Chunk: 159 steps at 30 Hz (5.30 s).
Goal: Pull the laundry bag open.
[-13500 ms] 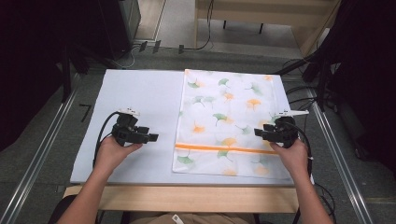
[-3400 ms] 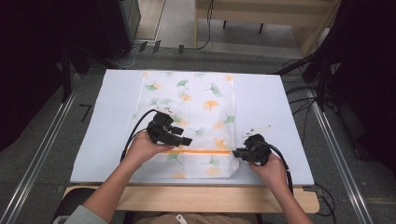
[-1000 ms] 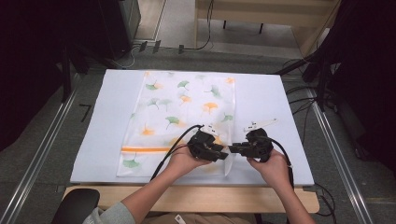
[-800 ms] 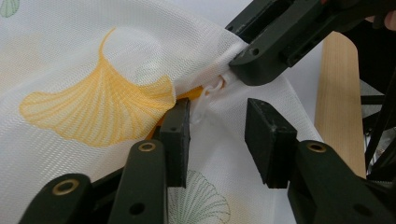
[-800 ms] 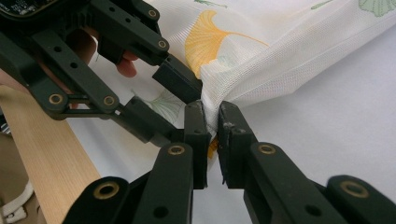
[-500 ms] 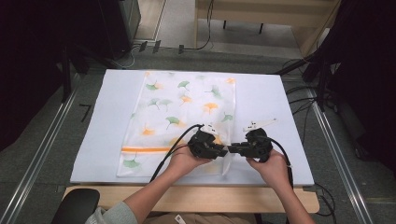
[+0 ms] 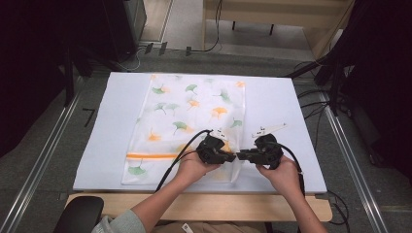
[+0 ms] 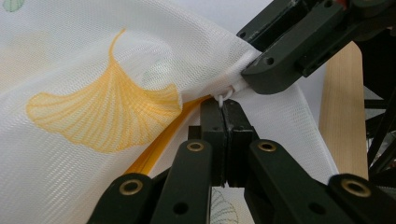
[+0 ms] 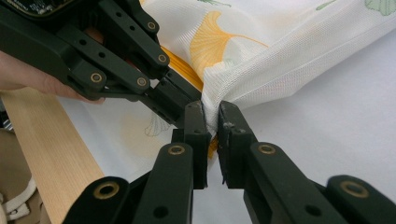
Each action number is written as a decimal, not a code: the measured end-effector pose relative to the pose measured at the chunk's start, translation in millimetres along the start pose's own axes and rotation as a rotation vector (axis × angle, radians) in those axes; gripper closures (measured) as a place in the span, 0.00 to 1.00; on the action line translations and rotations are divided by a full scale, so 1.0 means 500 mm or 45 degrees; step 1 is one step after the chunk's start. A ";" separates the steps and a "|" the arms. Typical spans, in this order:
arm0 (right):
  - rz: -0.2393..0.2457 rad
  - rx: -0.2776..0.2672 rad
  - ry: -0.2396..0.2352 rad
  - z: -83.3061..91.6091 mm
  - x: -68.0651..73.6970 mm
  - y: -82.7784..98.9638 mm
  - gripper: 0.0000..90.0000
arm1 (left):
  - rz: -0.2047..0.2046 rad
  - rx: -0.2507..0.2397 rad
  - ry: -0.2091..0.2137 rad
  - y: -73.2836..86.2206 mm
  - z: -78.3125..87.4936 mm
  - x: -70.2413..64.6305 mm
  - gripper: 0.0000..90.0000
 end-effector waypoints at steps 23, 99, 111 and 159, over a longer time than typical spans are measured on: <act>0.003 -0.013 0.017 0.005 -0.004 0.001 0.94 | 0.061 0.032 0.001 0.003 0.008 0.003 1.00; 0.010 -0.017 0.022 0.006 -0.004 0.004 0.94 | 0.162 0.105 -0.022 0.063 0.069 0.059 1.00; 0.010 -0.010 0.017 0.005 -0.003 0.006 0.94 | 0.176 0.106 -0.002 0.065 0.074 0.056 1.00; 0.006 0.009 0.001 0.007 -0.015 0.005 0.94 | 0.271 0.097 -0.022 0.101 0.127 0.088 1.00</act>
Point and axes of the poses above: each handheld gripper's, and its own axes: z roughly backward along the jaws, y roughly out of its underside, x roughly to its left, the point moved 9 cm from there along -z, roughly forward along the jaws, and after that the axes turned 6 degrees about -z, right-handed, at the moved point
